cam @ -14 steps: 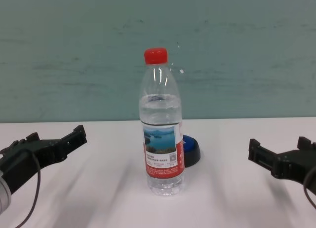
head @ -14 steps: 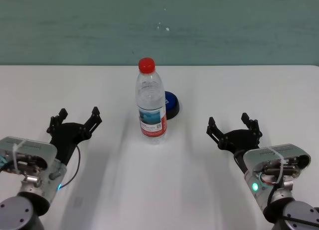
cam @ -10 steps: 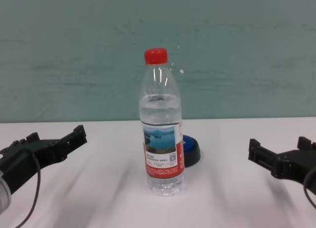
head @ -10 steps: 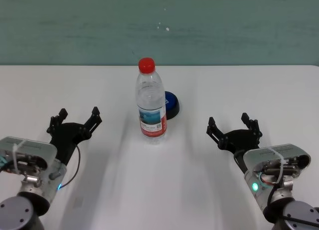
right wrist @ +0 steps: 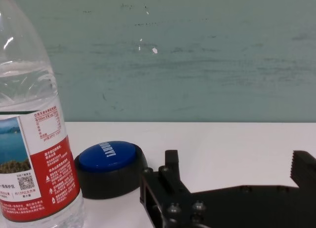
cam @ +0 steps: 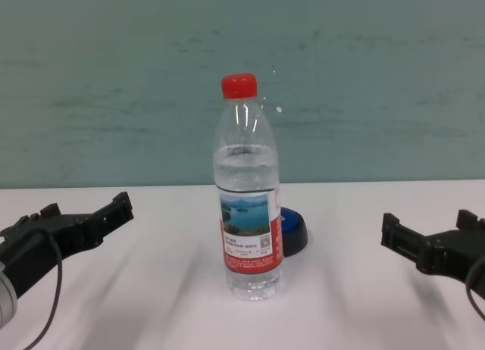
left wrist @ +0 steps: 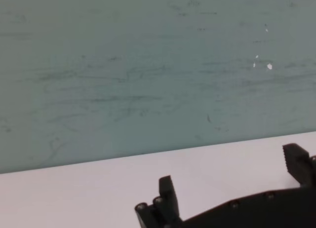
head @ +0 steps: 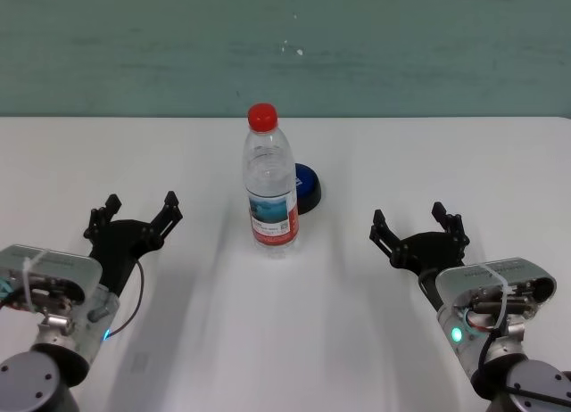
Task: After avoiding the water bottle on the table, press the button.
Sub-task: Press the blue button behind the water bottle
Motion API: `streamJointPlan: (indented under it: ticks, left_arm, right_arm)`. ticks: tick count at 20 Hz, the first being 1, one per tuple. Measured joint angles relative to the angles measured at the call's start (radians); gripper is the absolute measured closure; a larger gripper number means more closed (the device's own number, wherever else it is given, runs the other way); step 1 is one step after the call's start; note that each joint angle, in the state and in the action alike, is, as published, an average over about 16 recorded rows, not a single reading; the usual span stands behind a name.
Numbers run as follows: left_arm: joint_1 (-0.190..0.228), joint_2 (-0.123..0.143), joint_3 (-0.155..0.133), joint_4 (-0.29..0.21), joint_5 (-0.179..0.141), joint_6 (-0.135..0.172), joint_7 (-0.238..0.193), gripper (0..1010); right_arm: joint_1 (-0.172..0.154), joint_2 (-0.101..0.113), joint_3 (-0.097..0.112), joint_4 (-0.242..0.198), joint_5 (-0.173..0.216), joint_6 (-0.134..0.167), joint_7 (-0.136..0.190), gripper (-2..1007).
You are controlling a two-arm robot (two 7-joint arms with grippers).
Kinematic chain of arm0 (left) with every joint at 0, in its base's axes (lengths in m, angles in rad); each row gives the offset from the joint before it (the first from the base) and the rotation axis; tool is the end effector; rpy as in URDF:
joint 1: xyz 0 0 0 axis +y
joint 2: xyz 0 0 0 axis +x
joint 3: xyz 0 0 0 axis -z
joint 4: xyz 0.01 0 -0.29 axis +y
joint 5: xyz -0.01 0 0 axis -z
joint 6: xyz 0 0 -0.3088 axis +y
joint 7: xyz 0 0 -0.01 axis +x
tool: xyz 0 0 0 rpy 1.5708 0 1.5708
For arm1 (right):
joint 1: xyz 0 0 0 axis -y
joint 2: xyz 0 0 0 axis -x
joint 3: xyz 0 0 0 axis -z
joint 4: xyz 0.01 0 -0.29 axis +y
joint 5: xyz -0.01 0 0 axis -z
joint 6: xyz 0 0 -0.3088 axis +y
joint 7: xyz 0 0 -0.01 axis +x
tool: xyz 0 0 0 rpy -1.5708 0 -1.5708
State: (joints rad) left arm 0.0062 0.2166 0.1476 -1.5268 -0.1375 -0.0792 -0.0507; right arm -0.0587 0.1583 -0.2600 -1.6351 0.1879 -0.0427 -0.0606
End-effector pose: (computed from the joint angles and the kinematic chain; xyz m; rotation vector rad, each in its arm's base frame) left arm 0.3225 0.0203 -0.3183 0.0571 -0.0597 1.3784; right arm 0.3002 0.0394 -0.3070 0.0397 0.0386 -1.3662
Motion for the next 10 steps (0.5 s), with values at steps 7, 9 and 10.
streamJointPlan:
  ticks: [7, 9, 10]
  left_arm:
    - [0.0, 0.0, 0.0, 0.0, 0.0, 0.0, 0.0, 0]
    - [0.0, 0.0, 0.0, 0.0, 0.0, 0.0, 0.0, 0]
    - [0.0, 0.0, 0.0, 0.0, 0.0, 0.0, 0.0, 0]
  right_arm:
    - [0.0, 0.0, 0.0, 0.0, 0.0, 0.0, 0.0, 1]
    - [0.0, 0.0, 0.0, 0.0, 0.0, 0.0, 0.0, 1]
    - [0.0, 0.0, 0.0, 0.0, 0.0, 0.0, 0.0, 1]
